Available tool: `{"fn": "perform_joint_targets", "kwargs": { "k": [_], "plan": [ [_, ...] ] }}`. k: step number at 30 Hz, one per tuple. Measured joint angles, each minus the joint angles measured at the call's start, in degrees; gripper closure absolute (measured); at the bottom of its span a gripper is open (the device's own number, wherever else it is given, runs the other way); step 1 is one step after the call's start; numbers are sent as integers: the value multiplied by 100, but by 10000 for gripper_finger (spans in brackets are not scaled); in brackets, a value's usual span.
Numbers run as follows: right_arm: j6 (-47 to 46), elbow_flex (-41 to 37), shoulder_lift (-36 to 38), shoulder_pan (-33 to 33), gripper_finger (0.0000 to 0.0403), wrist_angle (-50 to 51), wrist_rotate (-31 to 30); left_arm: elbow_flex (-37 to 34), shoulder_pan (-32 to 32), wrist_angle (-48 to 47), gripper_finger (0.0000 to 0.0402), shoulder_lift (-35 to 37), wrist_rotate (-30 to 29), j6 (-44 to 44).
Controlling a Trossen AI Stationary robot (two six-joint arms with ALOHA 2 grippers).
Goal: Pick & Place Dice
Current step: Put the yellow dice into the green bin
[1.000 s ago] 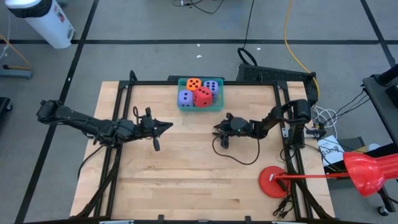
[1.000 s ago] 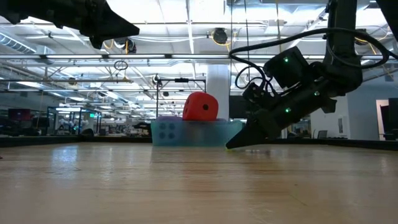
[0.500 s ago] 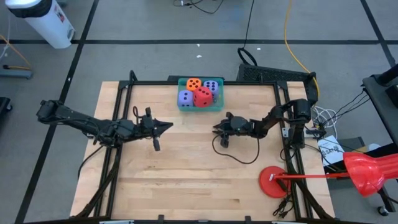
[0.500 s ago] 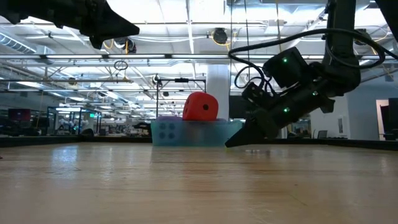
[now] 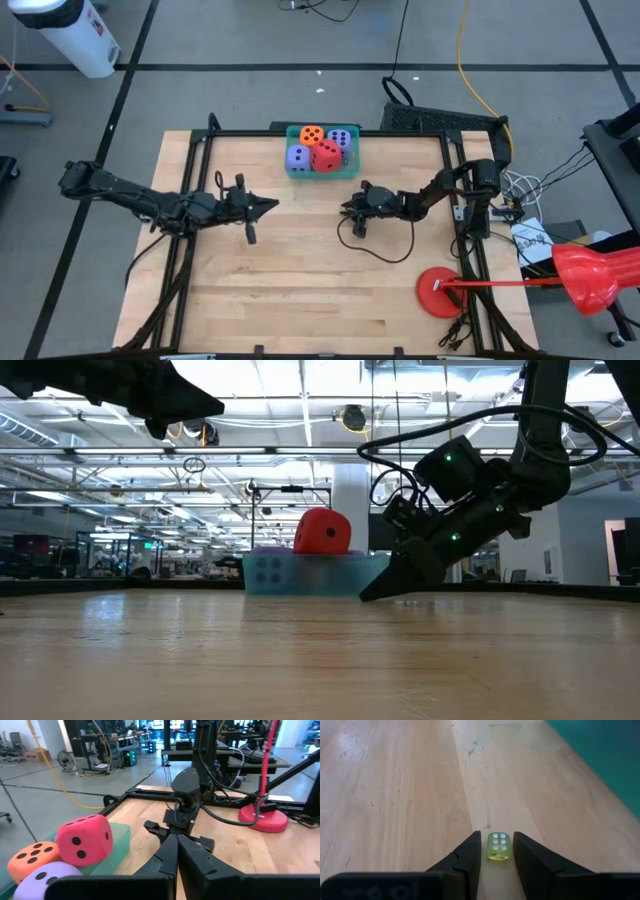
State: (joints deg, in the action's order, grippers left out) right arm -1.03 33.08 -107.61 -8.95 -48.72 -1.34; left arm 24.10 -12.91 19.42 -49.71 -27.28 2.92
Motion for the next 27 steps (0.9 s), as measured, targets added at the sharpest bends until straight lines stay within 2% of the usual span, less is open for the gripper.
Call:
{"fn": "perform_joint_targets", "kwargs": {
  "k": [7,16,22,27],
  "plan": [
    [94,2,0,0,302,-3,10,0,2,-11,378,0,44,-2],
    [454,-13,184,-11,362,105,174,0,0,-77,378,0,44,149],
    [849,-12,976,-254,346,506,152,0,68,-75,378,0,-167,784],
    [1332,-11,1937,-751,345,547,157,2,580,315,397,-356,-226,1054]
  ]
}}
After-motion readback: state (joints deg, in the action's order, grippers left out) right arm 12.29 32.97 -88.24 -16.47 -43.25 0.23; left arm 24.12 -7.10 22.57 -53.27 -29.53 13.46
